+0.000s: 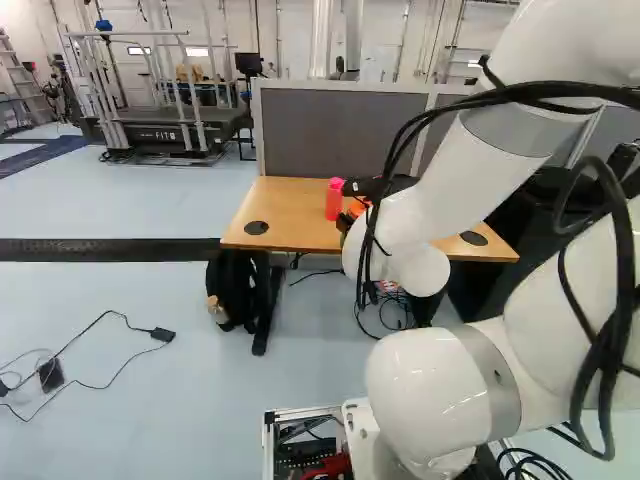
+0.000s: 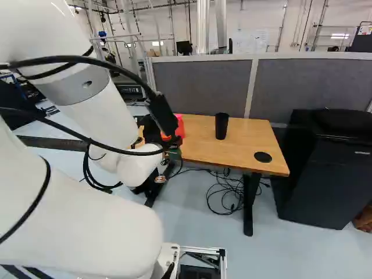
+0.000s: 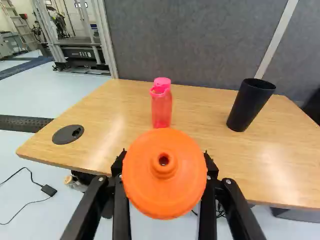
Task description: Pick up the green bottle from the table
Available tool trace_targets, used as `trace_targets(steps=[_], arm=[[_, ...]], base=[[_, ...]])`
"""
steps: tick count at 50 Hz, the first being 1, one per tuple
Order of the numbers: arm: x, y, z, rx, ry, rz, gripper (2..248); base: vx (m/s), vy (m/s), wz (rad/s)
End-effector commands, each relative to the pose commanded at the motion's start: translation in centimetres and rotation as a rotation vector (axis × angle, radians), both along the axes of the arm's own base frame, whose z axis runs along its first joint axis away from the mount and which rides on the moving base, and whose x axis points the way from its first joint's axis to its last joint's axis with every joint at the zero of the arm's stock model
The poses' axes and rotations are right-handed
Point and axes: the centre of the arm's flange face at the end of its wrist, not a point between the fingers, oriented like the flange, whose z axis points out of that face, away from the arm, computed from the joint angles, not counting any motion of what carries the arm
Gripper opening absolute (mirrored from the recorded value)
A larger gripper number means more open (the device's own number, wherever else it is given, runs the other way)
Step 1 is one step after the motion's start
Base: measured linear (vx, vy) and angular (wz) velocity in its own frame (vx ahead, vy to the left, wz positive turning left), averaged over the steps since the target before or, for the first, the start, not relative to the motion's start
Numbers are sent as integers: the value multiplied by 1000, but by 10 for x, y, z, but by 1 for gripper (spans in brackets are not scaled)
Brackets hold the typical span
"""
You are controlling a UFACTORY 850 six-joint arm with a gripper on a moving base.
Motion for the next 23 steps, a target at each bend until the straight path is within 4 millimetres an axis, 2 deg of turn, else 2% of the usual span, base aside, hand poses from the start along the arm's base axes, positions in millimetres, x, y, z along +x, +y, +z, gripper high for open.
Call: trace_targets(steps=[23], arm=[[0, 0, 0, 0, 0, 0, 121]], base=[[0, 0, 0]])
